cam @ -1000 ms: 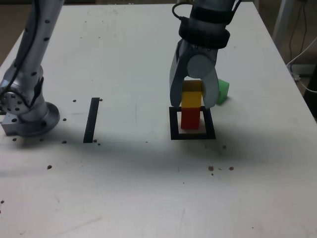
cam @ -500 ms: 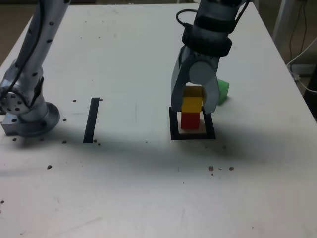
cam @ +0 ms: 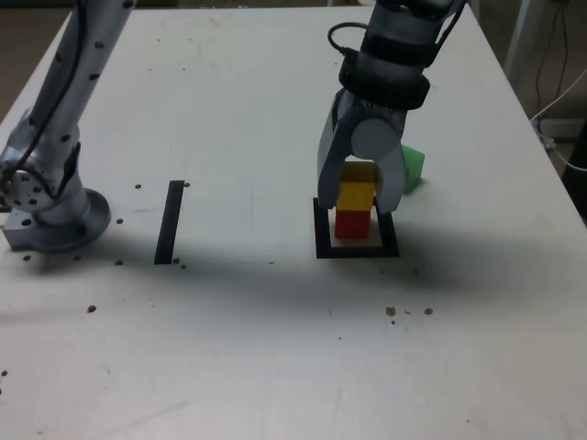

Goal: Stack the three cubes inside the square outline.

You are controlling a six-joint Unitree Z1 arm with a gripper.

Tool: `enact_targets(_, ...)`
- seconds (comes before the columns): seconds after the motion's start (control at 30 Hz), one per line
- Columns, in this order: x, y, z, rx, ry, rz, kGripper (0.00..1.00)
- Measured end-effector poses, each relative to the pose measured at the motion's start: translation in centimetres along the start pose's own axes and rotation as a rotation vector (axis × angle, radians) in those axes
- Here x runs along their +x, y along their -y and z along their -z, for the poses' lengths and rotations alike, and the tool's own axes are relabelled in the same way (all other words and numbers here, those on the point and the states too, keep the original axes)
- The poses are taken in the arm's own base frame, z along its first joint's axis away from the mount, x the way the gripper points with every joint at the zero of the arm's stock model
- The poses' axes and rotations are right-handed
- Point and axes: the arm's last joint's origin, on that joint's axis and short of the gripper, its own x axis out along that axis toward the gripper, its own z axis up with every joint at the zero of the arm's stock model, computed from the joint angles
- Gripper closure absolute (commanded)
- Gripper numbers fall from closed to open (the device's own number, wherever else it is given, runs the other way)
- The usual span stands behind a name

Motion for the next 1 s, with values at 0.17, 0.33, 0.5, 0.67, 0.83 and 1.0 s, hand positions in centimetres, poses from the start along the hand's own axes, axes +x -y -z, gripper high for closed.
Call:
enact_targets(0.17,0.3,-0.3,0.0,-0.003,-0.007,0.003,0.09)
enact_targets(0.33,0.6,-0.4,0.0,-0.004,-0.008,0.004,0.0)
enact_targets(0.5,0.7,-0.5,0.0,-0.004,-0.007,0.004,0.0)
enact_targets(0.67,0.5,-0.5,0.1,-0.003,-0.001,-0.013,0.0)
enact_targets(0.83,-0.8,-1.1,1.8,-0.028,0.019,-0.079,0.0)
enact_targets(1.0,-1.6,-2.4,3.3,-0.065,0.029,-0.14,0.0)
